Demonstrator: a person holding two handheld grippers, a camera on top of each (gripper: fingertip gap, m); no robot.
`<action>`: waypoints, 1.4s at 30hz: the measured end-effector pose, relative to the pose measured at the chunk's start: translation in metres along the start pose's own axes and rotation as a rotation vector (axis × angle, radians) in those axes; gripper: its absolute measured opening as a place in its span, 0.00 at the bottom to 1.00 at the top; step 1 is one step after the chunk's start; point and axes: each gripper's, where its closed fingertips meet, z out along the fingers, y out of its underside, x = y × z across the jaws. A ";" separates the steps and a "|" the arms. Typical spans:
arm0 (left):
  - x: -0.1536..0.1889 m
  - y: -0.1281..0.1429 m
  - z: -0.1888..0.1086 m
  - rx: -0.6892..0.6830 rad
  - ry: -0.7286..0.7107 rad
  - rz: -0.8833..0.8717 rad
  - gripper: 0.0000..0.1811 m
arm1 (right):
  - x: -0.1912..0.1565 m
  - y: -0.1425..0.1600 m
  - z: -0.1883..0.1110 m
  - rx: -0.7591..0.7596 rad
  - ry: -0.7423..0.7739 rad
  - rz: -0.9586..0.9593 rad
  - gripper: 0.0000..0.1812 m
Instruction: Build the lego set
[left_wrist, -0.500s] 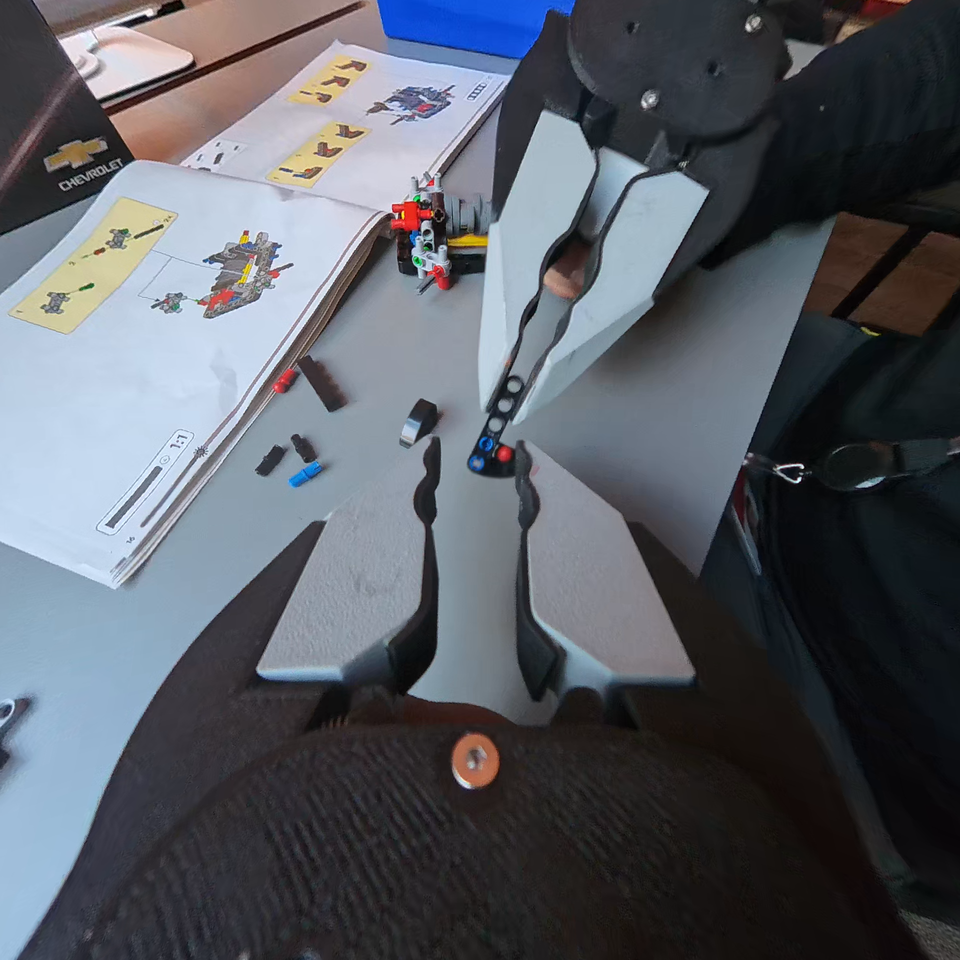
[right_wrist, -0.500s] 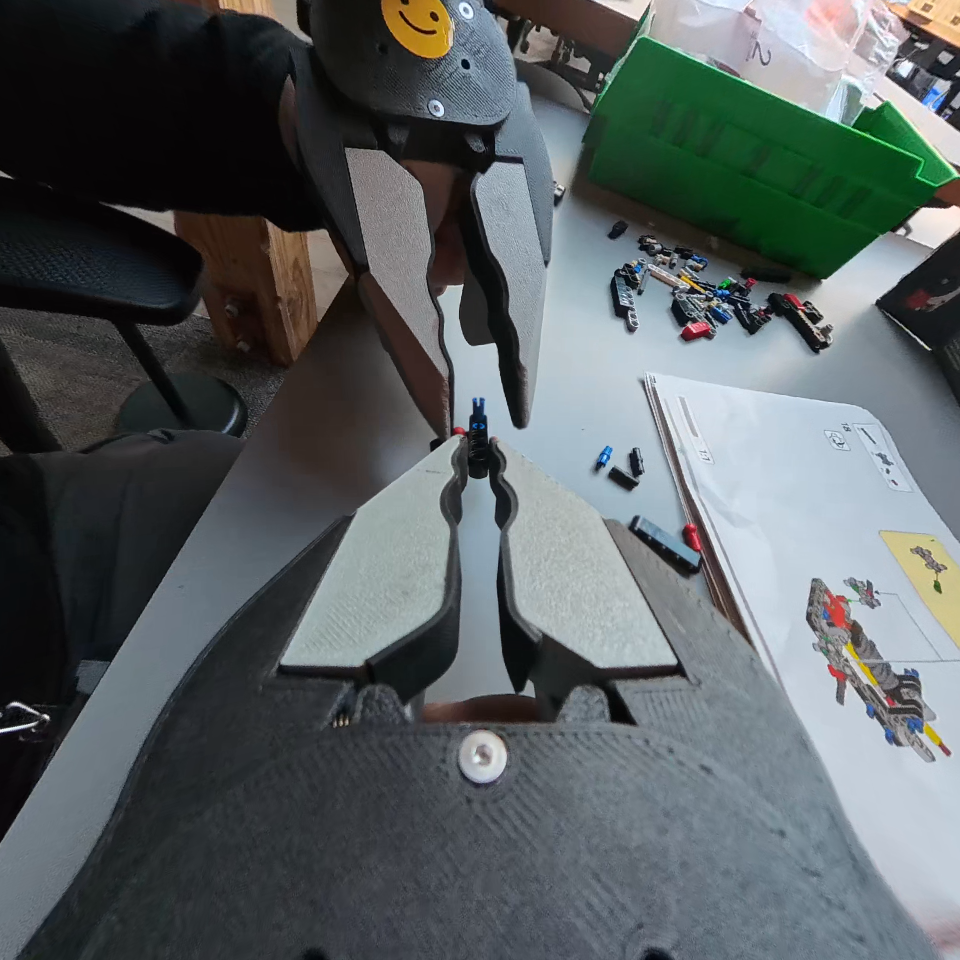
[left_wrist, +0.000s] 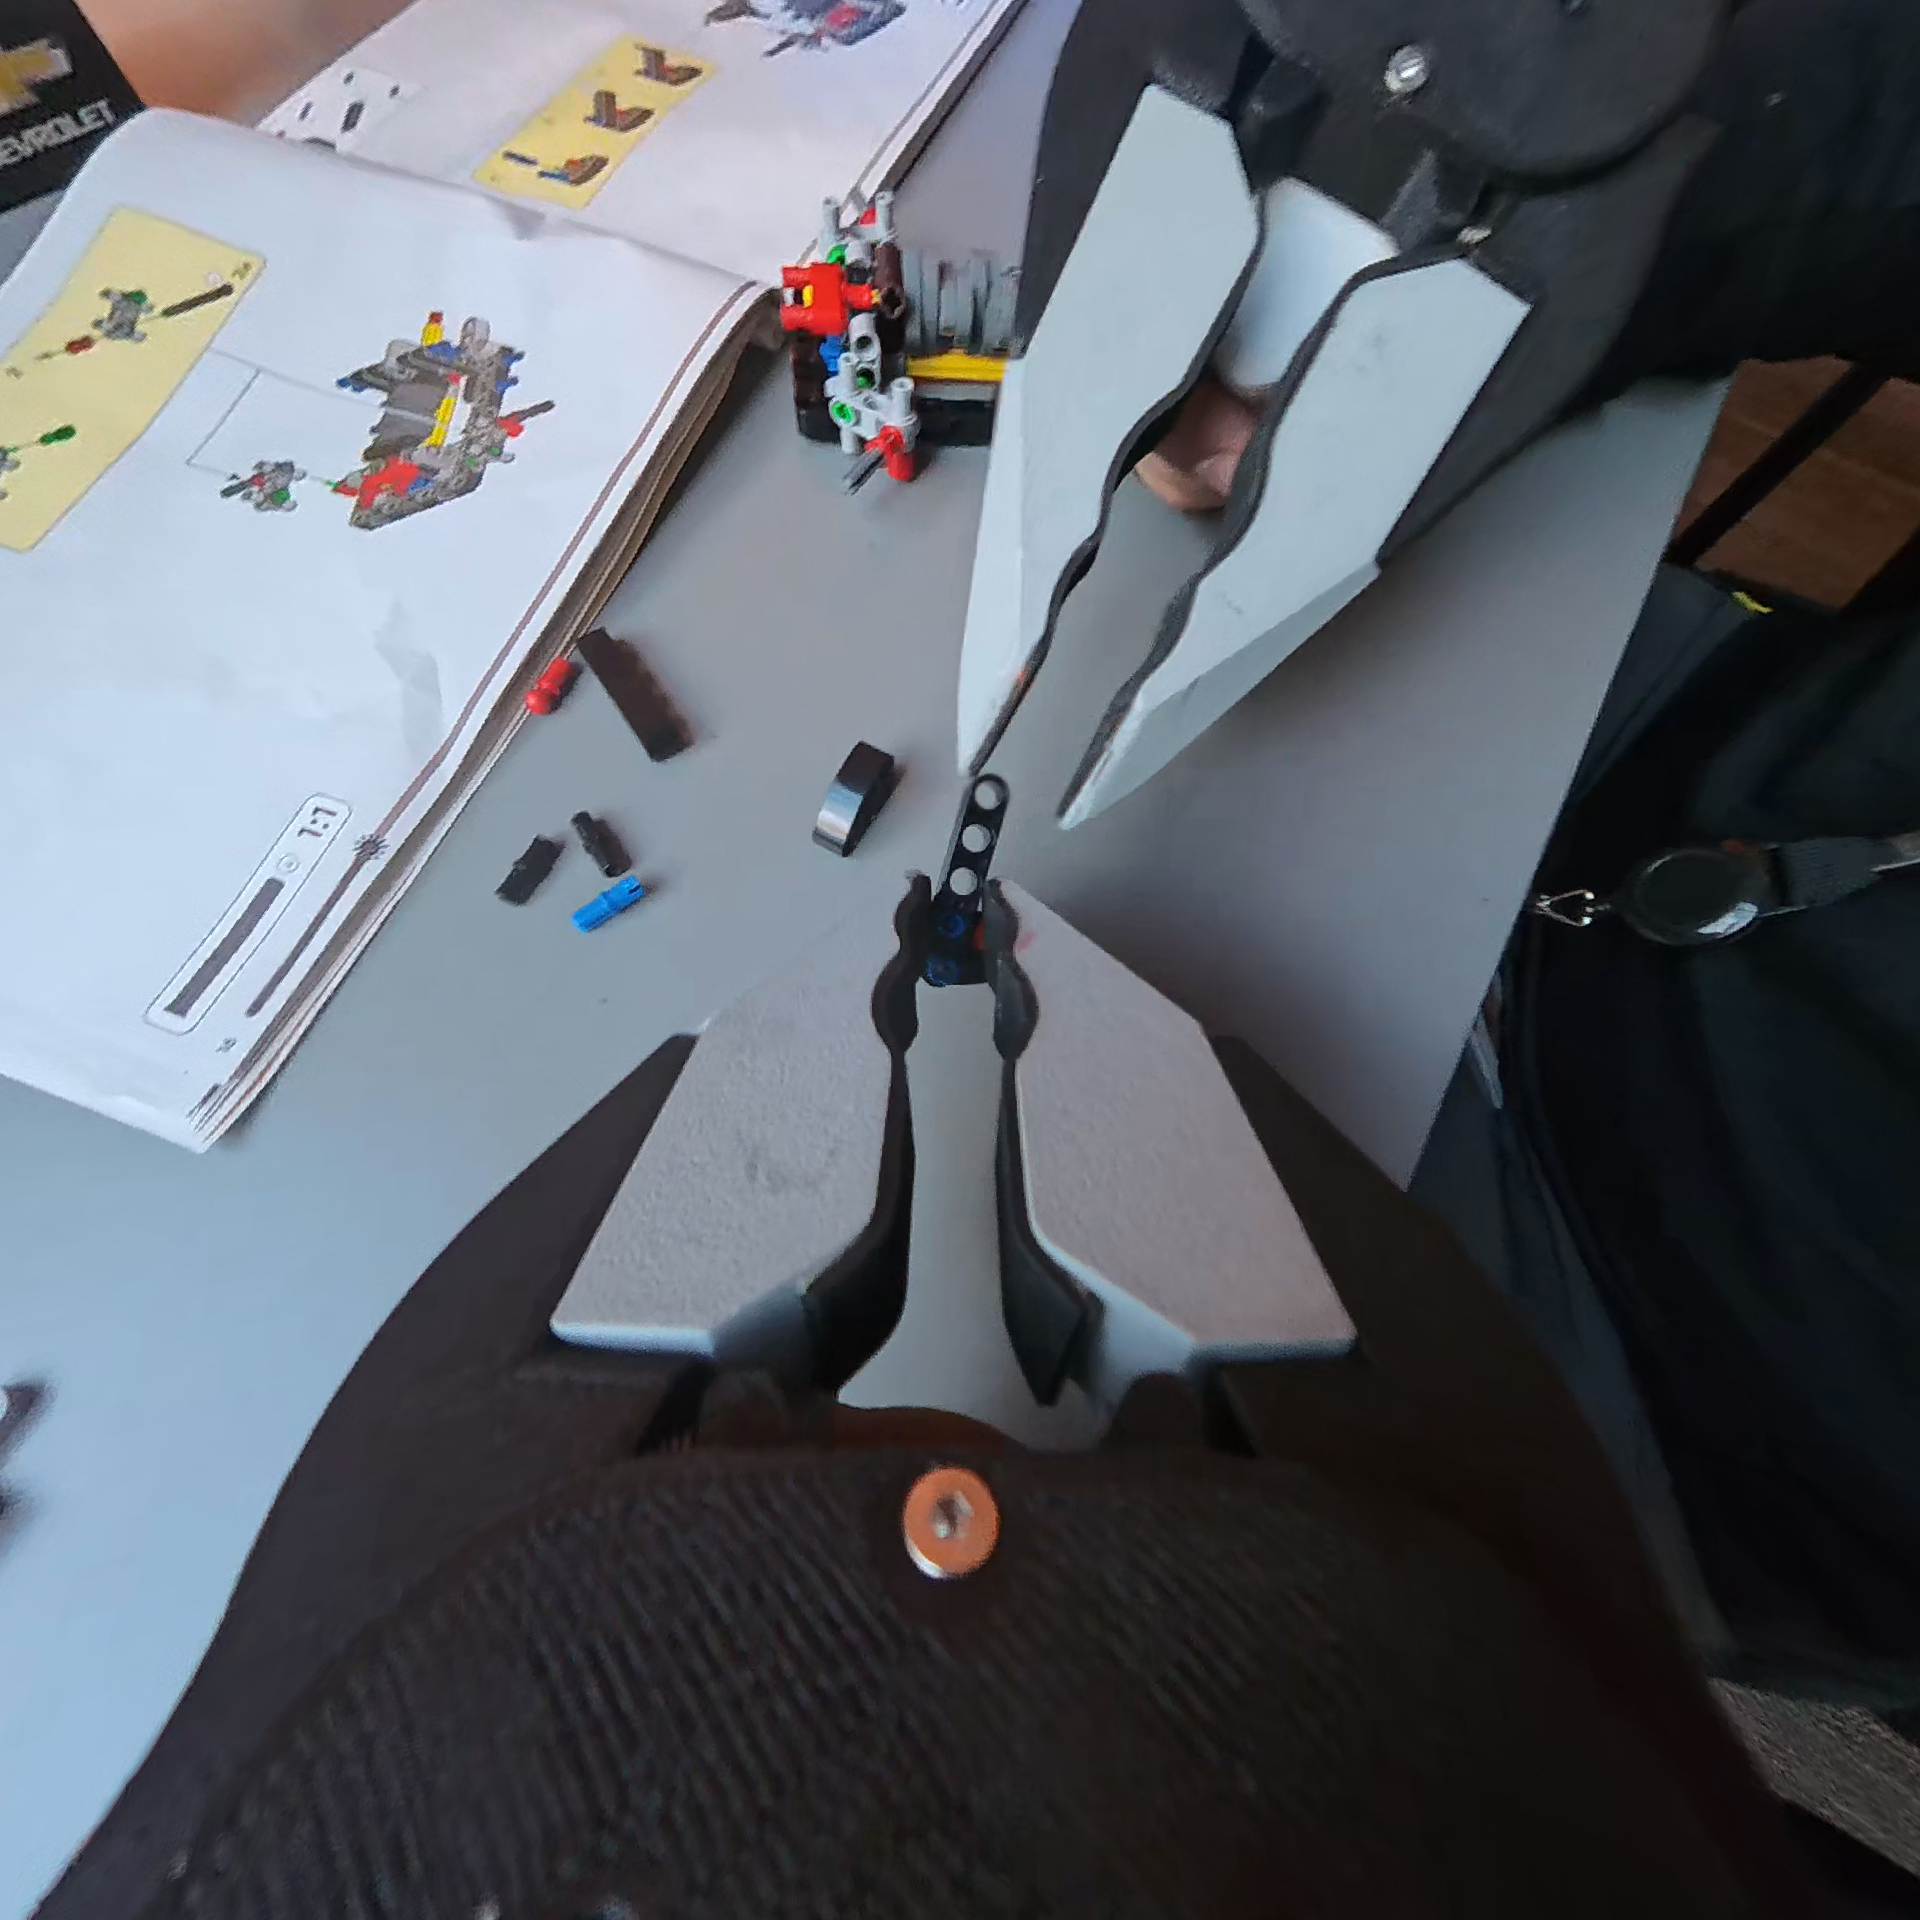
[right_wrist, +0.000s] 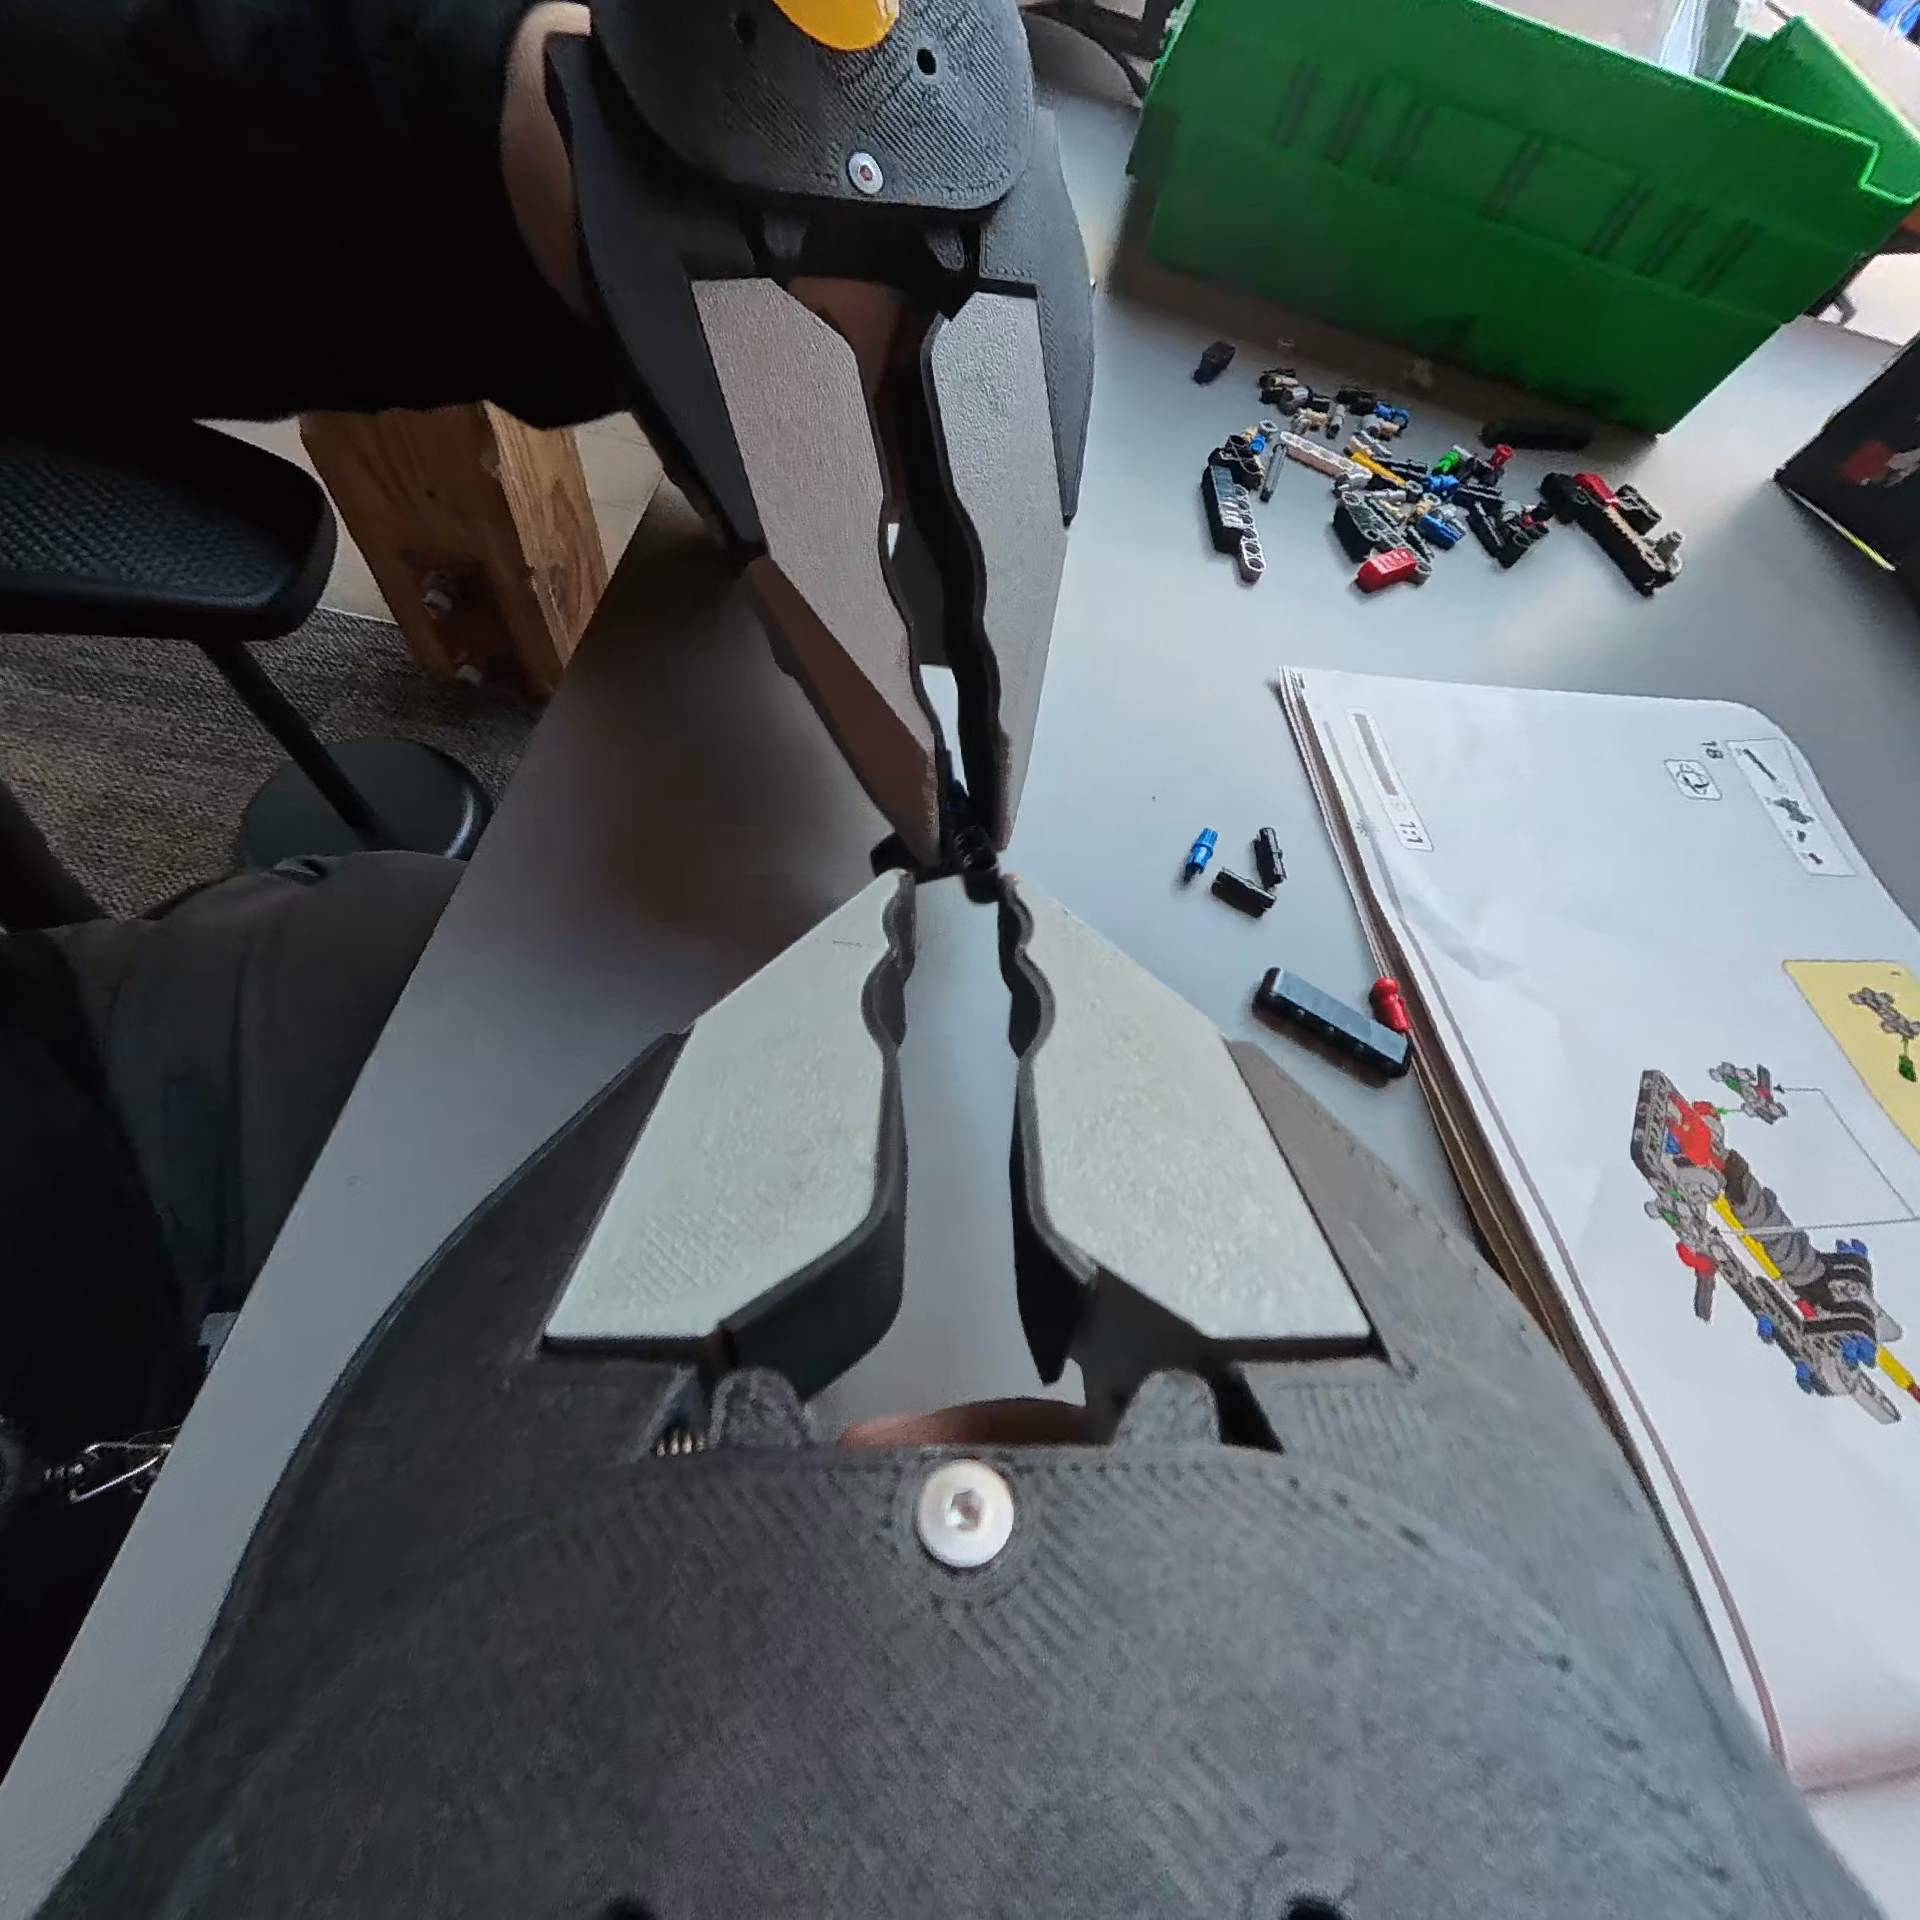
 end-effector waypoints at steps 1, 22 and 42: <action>-0.003 0.001 -0.001 -0.010 -0.016 -0.009 0.03 | 0.001 0.001 -0.002 0.000 0.000 0.006 0.06; -0.025 0.023 -0.004 -0.072 -0.060 -0.144 0.03 | 0.075 0.010 0.019 -0.337 -0.110 0.192 0.10; -0.022 0.021 0.001 -0.079 -0.004 -0.153 0.03 | 0.075 0.033 0.052 -0.501 -0.293 -0.278 0.00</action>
